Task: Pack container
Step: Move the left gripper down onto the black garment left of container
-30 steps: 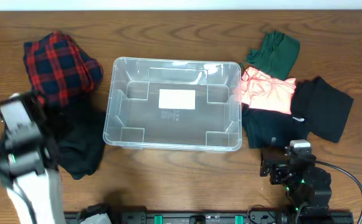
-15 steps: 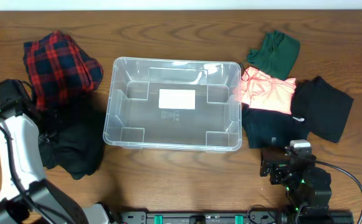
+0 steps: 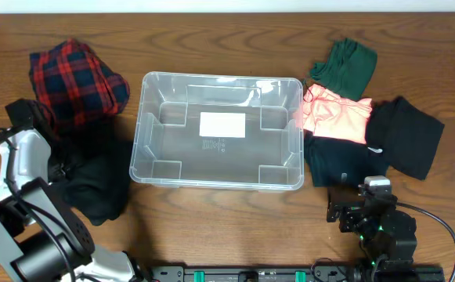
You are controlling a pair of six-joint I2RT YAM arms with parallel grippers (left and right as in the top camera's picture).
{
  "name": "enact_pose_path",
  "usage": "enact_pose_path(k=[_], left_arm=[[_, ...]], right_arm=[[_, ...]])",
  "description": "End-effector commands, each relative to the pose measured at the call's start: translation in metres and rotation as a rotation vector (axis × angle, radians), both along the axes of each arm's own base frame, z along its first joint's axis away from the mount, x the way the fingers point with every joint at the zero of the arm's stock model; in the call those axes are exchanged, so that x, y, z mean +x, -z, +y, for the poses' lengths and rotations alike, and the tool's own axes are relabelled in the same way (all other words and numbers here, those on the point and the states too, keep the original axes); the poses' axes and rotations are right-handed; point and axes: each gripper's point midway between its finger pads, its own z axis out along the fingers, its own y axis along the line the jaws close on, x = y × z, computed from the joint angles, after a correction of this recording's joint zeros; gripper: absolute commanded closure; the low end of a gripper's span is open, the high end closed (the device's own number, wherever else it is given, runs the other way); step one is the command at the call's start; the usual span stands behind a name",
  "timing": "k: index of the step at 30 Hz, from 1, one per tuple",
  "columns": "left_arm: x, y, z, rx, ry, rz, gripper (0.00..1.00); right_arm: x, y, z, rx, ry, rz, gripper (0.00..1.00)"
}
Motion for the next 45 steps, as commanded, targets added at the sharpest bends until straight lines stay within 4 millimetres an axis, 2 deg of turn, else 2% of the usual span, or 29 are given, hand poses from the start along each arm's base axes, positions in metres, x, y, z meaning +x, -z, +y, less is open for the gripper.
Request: enact_pose_path(k=[1, 2, 9, 13, 15, 21, 27, 30, 33, 38, 42, 45], left_arm=[[0.006, 0.007, -0.002, -0.033, 0.025, -0.002, 0.87], [0.006, 0.008, -0.003, -0.035, 0.025, -0.003, 0.94], [0.009, 0.007, -0.013, -0.090, 0.033, -0.027, 0.94], [0.007, -0.013, -0.014, -0.079, 0.034, -0.046, 0.94], [0.008, -0.033, -0.013, -0.055, 0.035, -0.074, 0.94], [0.009, -0.120, -0.009, 0.068, 0.039, -0.240, 0.94], [-0.005, -0.202, -0.017, 0.186, 0.047, -0.430, 0.94], [-0.013, -0.224, -0.022, 0.226, 0.050, -0.493, 0.94], [-0.017, -0.231, -0.025, 0.237, 0.050, -0.512, 0.94], [-0.019, -0.221, -0.026, 0.211, 0.048, -0.470, 0.94], [-0.018, -0.199, -0.025, 0.156, 0.026, -0.395, 0.94], [-0.019, -0.170, -0.026, 0.085, -0.003, -0.292, 0.94]], right_arm=[[-0.001, 0.001, -0.002, 0.007, 0.014, 0.005, 0.01], [-0.001, 0.001, -0.002, 0.007, 0.014, 0.005, 0.01], [-0.001, 0.001, -0.002, 0.007, 0.014, 0.005, 0.01], [-0.001, 0.001, -0.002, 0.007, 0.014, 0.005, 0.01], [-0.001, 0.001, -0.002, 0.007, 0.014, 0.005, 0.01], [-0.001, 0.001, -0.002, 0.007, 0.014, 0.005, 0.01], [-0.001, 0.001, -0.002, 0.007, 0.014, 0.005, 0.01], [-0.001, 0.001, -0.002, 0.007, 0.014, 0.005, 0.01], [-0.001, 0.001, -0.002, 0.007, 0.014, 0.005, 0.01], [-0.001, 0.001, -0.002, 0.007, 0.014, 0.005, 0.00], [-0.001, 0.001, -0.002, 0.007, 0.014, 0.005, 0.01], [-0.001, 0.001, -0.002, 0.007, 0.014, 0.005, 0.01]])
